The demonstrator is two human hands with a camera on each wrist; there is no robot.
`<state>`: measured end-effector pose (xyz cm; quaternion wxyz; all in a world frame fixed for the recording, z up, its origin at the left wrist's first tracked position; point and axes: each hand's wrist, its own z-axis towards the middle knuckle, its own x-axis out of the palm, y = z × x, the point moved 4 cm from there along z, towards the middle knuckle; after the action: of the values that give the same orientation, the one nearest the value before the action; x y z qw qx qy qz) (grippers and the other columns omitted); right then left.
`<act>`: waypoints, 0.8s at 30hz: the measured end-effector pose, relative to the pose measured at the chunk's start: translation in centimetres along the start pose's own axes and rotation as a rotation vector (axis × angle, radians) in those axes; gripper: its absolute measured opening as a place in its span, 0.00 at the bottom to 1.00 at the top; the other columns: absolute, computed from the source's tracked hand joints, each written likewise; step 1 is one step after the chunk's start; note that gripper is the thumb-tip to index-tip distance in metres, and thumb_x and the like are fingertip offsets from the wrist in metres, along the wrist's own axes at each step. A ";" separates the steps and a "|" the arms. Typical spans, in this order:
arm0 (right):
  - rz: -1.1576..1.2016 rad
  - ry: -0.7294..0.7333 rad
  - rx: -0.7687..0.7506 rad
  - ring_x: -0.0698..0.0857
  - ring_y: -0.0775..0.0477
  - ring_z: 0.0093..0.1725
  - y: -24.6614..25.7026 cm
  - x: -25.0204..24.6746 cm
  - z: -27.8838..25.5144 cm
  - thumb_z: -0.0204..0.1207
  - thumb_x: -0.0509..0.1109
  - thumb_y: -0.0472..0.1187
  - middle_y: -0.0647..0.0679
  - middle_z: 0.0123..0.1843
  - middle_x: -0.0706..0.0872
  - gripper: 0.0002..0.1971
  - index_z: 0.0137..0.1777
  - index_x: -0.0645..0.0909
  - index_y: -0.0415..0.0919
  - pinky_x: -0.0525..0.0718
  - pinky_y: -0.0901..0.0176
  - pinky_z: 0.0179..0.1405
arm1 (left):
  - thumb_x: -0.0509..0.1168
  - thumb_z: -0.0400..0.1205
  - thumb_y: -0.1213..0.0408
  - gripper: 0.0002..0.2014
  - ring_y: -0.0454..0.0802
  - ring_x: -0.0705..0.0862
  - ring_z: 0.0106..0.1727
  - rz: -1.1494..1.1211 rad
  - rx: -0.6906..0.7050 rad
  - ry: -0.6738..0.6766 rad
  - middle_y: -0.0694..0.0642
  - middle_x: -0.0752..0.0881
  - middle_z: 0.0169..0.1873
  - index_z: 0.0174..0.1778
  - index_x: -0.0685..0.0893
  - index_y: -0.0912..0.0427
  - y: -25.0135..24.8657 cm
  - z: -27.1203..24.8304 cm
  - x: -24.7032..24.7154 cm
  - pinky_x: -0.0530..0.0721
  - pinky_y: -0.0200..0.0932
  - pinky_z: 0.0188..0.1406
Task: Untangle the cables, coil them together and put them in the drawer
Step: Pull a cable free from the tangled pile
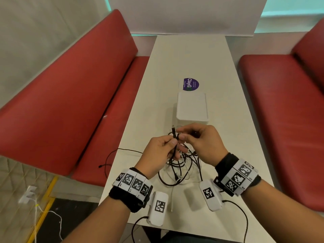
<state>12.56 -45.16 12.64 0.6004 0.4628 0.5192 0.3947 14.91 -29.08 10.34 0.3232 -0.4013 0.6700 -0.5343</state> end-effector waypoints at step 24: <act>0.318 0.222 0.134 0.88 0.44 0.40 -3.4 4.4 -2.5 0.76 0.72 0.29 0.43 0.40 0.89 0.12 0.57 0.79 0.36 0.86 0.53 0.46 | 0.47 0.94 0.69 0.13 0.58 0.88 0.36 -0.406 0.117 -0.124 0.58 0.84 0.31 0.50 0.76 0.65 -2.0 0.6 -1.4 0.90 0.50 0.44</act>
<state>10.77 -41.44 8.12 0.4374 0.5314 0.5279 0.4977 16.52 -28.31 12.20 0.2723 -0.5407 0.5220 -0.6009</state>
